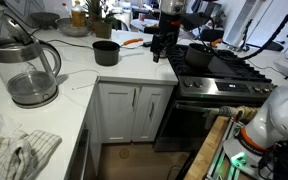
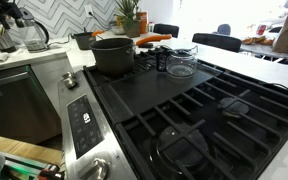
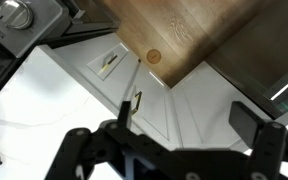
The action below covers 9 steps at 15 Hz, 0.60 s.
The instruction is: Move the black crate to the left
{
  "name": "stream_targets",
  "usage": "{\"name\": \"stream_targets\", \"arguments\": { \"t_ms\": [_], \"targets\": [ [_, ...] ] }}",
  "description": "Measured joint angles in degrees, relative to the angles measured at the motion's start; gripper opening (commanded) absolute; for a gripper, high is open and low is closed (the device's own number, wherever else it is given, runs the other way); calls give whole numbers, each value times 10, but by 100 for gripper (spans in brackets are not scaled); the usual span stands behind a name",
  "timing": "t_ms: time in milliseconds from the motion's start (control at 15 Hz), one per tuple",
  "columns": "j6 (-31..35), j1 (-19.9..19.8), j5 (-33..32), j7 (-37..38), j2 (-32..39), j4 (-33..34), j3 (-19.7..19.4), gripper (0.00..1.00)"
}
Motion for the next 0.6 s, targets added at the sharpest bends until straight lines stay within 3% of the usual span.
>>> {"name": "stream_targets", "arguments": {
  "t_ms": [333,600],
  "targets": [
    [9,-2,-19,-10,-1,2,-25,100],
    [31,-13,-24,-89,-2,4,-77,100]
  ]
}}
